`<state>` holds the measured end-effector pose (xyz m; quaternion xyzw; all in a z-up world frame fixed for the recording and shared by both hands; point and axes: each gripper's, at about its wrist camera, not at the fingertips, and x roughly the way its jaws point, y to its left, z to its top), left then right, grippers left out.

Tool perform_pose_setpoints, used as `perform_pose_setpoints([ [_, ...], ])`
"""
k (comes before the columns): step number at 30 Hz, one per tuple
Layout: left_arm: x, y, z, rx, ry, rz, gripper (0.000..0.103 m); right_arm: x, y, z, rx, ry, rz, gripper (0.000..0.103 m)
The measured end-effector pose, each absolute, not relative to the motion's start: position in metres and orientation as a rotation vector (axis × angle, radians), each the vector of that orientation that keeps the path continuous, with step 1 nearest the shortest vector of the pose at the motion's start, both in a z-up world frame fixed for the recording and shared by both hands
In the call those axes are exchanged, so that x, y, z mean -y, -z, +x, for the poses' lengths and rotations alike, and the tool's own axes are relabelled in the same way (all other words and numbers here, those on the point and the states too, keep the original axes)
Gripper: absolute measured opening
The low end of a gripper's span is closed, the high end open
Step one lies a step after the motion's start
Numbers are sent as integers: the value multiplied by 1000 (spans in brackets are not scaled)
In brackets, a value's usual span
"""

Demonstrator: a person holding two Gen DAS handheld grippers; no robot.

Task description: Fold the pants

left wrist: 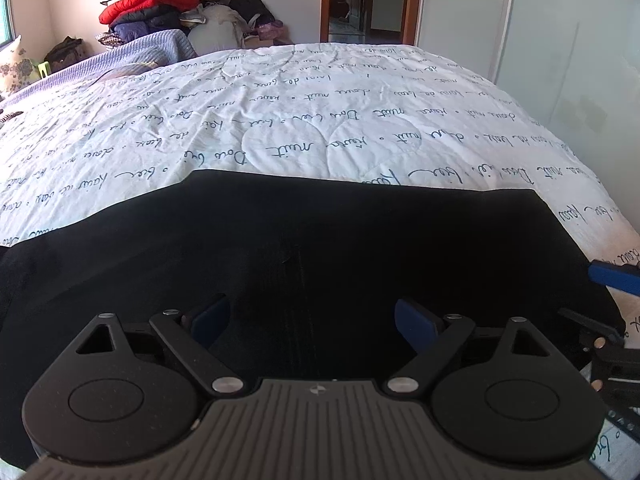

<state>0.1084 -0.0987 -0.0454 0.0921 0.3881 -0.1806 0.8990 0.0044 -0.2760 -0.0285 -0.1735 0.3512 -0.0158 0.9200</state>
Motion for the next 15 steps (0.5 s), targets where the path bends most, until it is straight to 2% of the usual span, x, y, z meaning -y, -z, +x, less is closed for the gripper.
perform_pose_setpoints([
  [2,90,43,105,-791,359,198,91,270,12,-7,-667,42,-296,44],
  [3,85,42,103,-787,351,197,91,267,3,-13,-636,41,-252,50],
  [4,79,41,102,-786,342,193,91,264,-5,-19,-604,36,-209,61],
  [7,62,39,99,-788,320,177,91,246,-22,-33,-536,-2,-124,76],
  [9,50,39,97,-787,307,172,91,232,-25,-37,-511,-42,-97,79],
  [15,16,39,88,-788,257,170,91,196,-10,-31,-517,-59,-125,79],
])
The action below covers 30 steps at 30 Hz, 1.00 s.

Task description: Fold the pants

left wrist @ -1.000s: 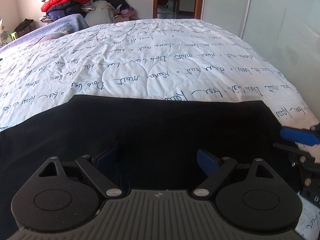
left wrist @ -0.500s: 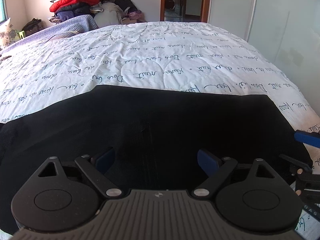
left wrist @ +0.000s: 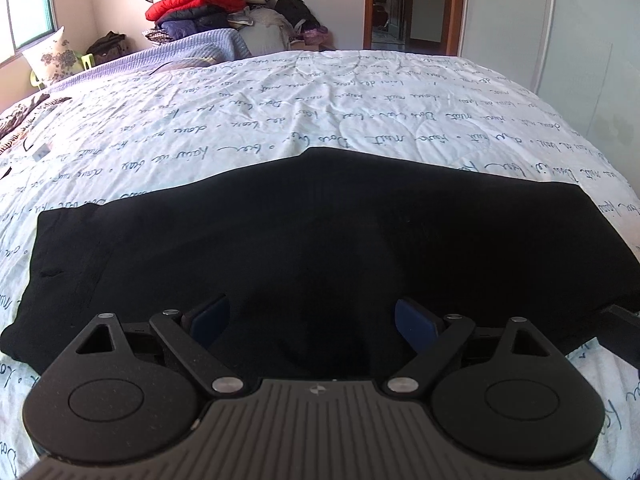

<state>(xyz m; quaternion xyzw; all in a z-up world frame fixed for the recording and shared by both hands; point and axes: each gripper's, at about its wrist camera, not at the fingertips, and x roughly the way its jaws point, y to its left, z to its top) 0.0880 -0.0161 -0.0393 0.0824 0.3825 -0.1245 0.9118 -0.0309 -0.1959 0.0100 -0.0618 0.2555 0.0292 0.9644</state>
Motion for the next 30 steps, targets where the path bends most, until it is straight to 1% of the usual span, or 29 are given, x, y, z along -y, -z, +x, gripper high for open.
perform_pose_setpoints([
  [8,-25,38,81,-778,172,162,92,170,-2,-24,-492,-62,-183,78],
  [9,-30,37,82,-782,171,146,92,169,-1,-22,-489,-73,-192,75],
  [10,-34,35,83,-788,173,127,92,169,-1,-19,-490,-85,-201,69],
  [11,-38,34,85,-794,174,109,92,170,0,-14,-500,-93,-211,66],
  [13,-42,31,89,-796,177,84,92,172,-1,-1,-501,-107,-248,51],
  [14,-43,30,90,-795,180,77,91,174,-2,7,-490,-118,-270,50],
  [17,-39,27,91,-801,215,54,92,185,-2,47,-523,-195,-337,49],
  [19,-31,26,87,-799,235,58,92,194,2,76,-563,-253,-364,46],
  [25,-2,30,81,-785,237,162,92,196,29,128,-706,-292,-350,45],
  [26,0,31,82,-786,234,169,92,194,37,132,-706,-276,-364,45],
  [27,1,32,84,-791,229,171,92,193,39,133,-695,-256,-366,48],
  [30,-1,34,90,-805,203,163,92,196,24,116,-633,-224,-318,49],
])
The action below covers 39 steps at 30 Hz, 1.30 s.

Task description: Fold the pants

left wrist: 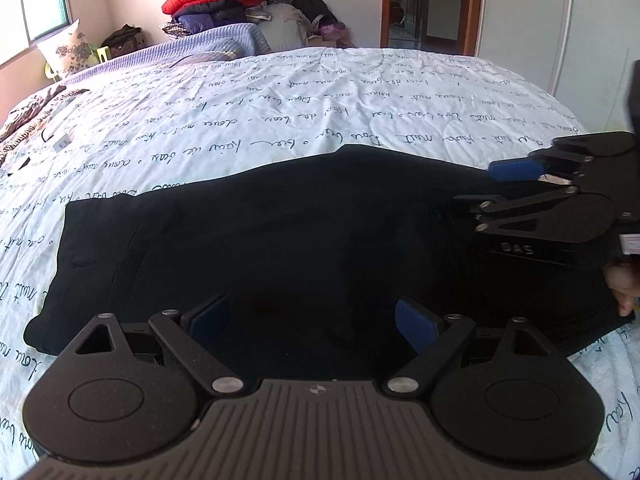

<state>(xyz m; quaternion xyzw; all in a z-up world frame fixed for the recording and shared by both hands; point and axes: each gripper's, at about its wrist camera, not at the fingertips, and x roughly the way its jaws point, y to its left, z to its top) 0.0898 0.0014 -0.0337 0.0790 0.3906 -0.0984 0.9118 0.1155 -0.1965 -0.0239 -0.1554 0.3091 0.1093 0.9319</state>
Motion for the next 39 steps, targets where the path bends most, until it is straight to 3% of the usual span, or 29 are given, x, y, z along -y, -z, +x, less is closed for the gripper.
perform_pose_setpoints([
  [5,-9,37,98,-823,151,128,92,196,8,63,-593,-253,-306,52],
  [11,-12,37,100,-818,111,125,92,177,28,27,-628,-262,-396,61],
  [24,-23,38,95,-814,79,114,92,155,7,-7,-486,-181,-372,61],
  [39,-53,32,86,-785,76,160,94,124,7,-10,-463,-162,-404,64],
])
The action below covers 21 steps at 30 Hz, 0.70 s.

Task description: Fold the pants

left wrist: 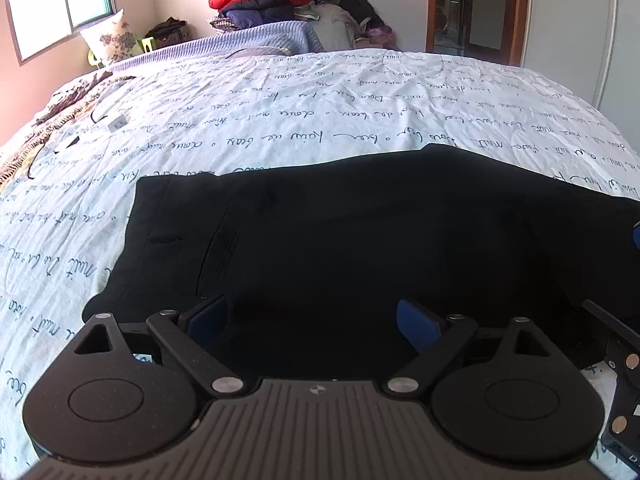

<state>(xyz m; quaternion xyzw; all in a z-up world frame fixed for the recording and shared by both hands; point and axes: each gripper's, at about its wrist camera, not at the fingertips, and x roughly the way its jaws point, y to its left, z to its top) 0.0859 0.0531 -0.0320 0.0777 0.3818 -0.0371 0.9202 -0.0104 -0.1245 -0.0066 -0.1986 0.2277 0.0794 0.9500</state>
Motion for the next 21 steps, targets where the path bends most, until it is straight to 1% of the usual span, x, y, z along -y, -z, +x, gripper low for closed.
perform_pose_setpoints([
  [5,-78,29,81,-753,54,132,95,99,10,-11,-447,-236,-440,65],
  [11,-116,25,84,-792,-8,62,95,74,16,-7,-426,-255,-541,68],
  [16,-136,20,80,-745,-136,174,95,56,16,-10,-403,-284,-601,75],
  [18,-148,18,79,-735,-176,168,95,47,15,-8,-397,-299,-625,78],
  [21,-174,11,81,-728,-226,115,95,26,10,-6,-365,-352,-670,78],
])
